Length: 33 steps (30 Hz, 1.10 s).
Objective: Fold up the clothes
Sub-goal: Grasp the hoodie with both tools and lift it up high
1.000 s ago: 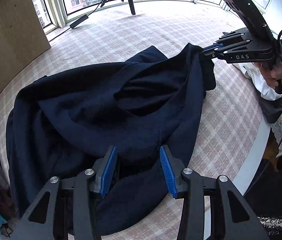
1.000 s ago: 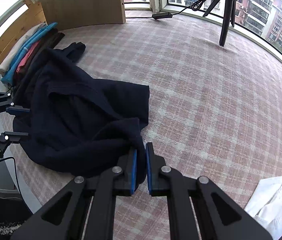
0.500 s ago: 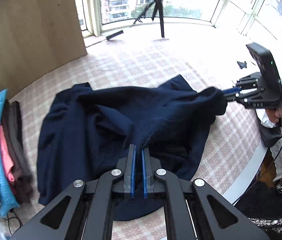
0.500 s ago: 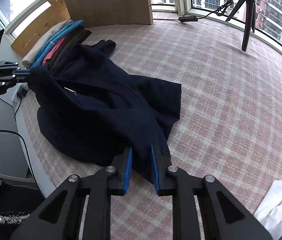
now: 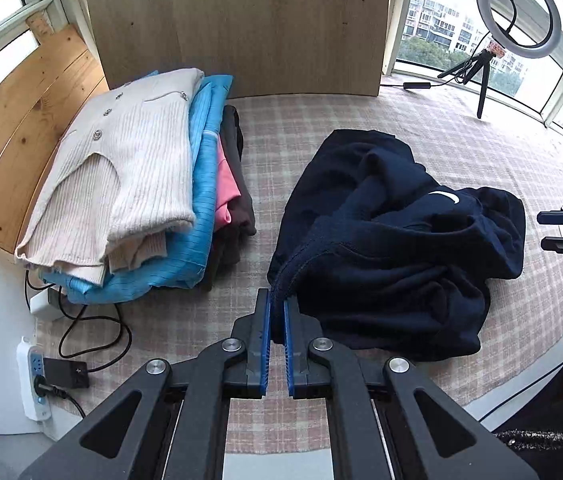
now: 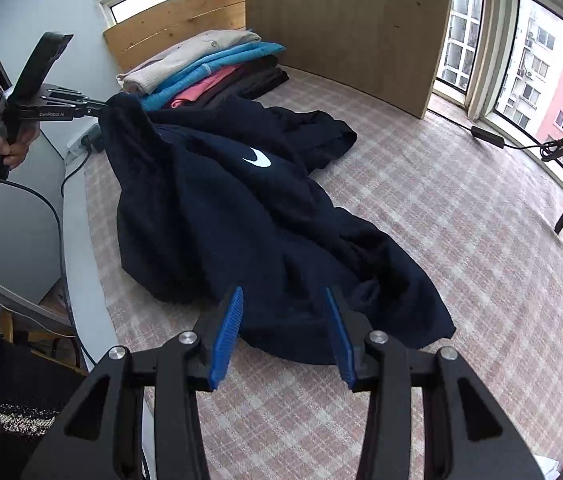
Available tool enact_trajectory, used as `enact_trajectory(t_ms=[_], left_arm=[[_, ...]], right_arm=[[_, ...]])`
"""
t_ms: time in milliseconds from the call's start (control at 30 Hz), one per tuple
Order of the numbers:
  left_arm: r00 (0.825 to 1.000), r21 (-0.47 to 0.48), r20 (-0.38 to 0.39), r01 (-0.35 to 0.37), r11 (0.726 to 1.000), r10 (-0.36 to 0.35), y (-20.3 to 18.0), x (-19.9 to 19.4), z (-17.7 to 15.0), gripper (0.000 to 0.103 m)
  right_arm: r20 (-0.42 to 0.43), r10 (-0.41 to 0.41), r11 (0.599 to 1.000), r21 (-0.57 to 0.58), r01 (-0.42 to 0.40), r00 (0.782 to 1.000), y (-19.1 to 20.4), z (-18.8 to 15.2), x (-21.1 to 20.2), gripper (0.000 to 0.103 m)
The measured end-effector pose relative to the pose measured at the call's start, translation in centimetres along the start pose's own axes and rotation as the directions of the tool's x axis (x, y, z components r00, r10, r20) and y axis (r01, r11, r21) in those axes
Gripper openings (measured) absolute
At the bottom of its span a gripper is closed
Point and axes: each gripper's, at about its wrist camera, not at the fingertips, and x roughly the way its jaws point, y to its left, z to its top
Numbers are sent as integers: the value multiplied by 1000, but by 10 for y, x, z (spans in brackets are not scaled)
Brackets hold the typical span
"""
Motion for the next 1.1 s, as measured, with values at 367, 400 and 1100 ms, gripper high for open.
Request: enact_trajectory(t_ms=[367, 400, 1100], left_arm=[[998, 66, 37, 45, 997, -48, -1, 2, 12, 5], [997, 74, 53, 44, 996, -48, -1, -1, 15, 5], [588, 233, 809, -298, 926, -15, -64, -432, 120, 5]], right_arm=[[-164, -246, 957, -199, 212, 955, 46, -9, 94, 4], [-147, -240, 964, -154, 218, 960, 40, -5, 85, 3], [633, -724, 557, 305, 773, 273, 147, 149, -441, 3]])
